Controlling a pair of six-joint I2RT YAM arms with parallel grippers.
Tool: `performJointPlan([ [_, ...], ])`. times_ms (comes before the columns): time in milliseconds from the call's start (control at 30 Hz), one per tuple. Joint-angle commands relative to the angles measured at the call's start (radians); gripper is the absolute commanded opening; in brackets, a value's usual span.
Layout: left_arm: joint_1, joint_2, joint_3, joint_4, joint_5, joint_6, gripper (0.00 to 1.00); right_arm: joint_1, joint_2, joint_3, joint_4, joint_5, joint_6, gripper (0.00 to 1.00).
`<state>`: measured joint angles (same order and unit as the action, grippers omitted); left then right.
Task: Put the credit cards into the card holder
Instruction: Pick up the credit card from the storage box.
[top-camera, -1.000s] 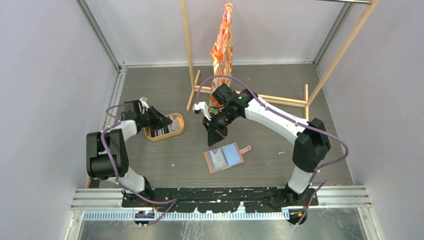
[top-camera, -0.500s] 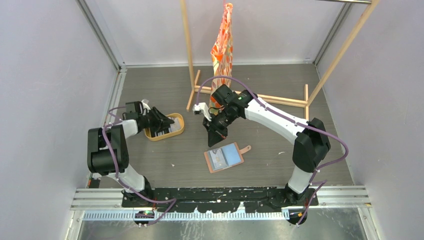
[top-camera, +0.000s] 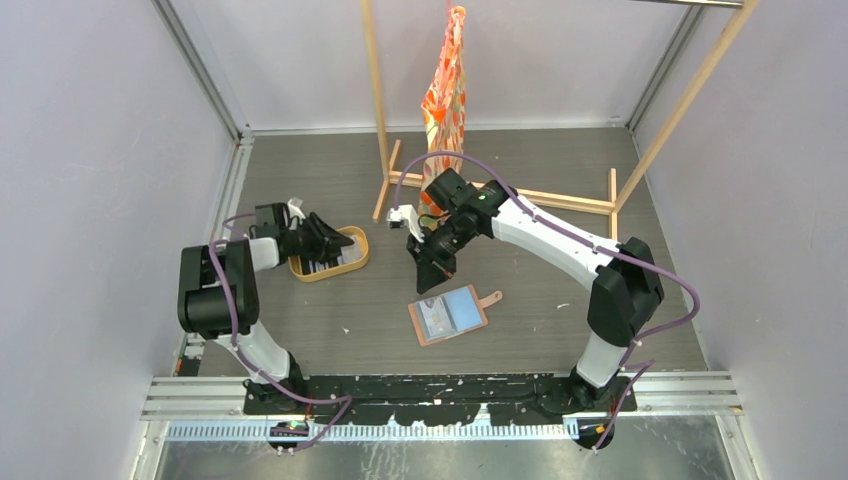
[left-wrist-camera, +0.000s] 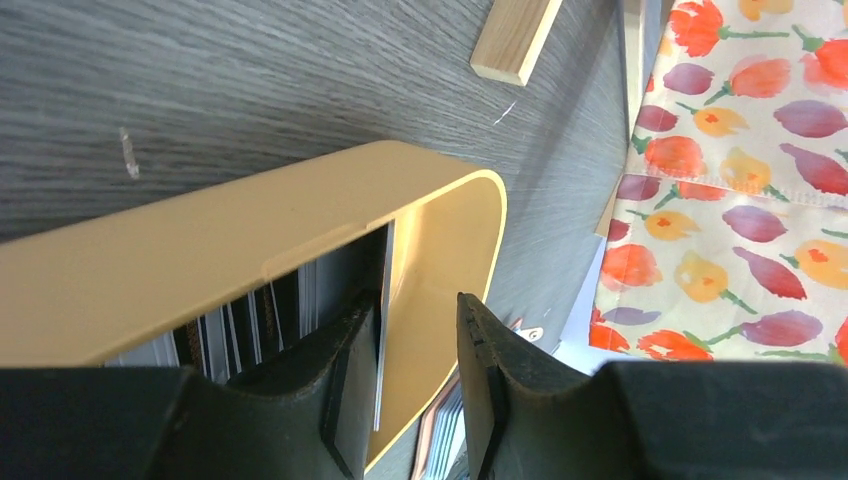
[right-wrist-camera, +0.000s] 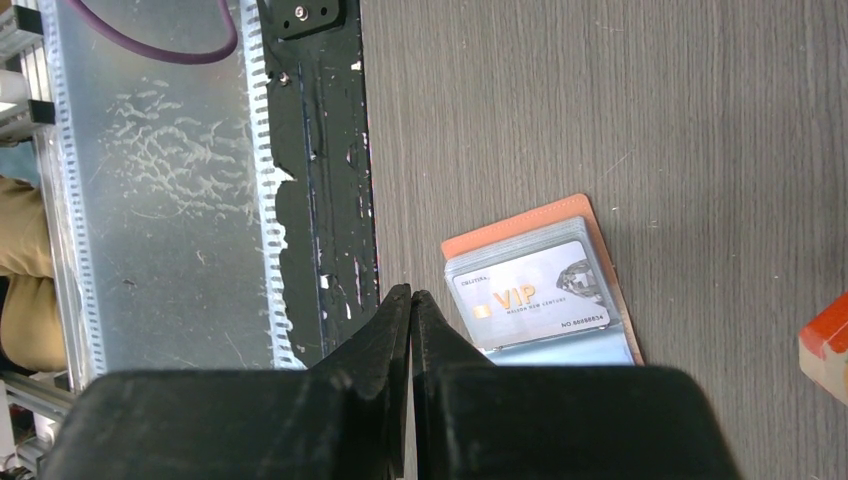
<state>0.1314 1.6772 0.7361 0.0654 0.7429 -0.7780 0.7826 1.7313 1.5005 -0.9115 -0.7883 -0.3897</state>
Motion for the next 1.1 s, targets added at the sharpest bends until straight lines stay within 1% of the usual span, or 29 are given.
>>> performJointPlan([
  [0, -0.012, 0.043, 0.043, 0.104, 0.055, -0.040, 0.36, -0.006, -0.055, -0.001, 0.023, -0.024, -0.004, 0.07],
  [167, -0.033, 0.077, 0.072, 0.108, 0.062, -0.041, 0.36, -0.011, -0.059, -0.005, 0.025, -0.025, -0.005, 0.07],
  [300, -0.032, 0.068, 0.063, 0.127, 0.073, -0.049, 0.32, -0.015, -0.064, -0.010, 0.026, -0.029, -0.006, 0.07],
  [400, -0.025, 0.049, 0.051, 0.130, 0.076, -0.044, 0.31, -0.018, -0.069, -0.014, 0.028, -0.032, -0.006, 0.07],
  [467, -0.020, 0.039, 0.051, 0.109, 0.070, -0.024, 0.31, -0.018, -0.070, -0.016, 0.029, -0.034, -0.005, 0.07],
  [600, -0.019, 0.003, 0.075, -0.046, -0.001, 0.057, 0.32, -0.020, -0.073, -0.016, 0.031, -0.035, -0.005, 0.07],
  [700, -0.019, -0.015, 0.083, -0.114, -0.031, 0.092, 0.33, -0.019, -0.072, -0.016, 0.031, -0.039, -0.005, 0.07],
  [1067, -0.013, -0.051, 0.063, -0.109, -0.020, 0.092, 0.30, -0.024, -0.073, -0.019, 0.034, -0.043, -0.002, 0.07],
])
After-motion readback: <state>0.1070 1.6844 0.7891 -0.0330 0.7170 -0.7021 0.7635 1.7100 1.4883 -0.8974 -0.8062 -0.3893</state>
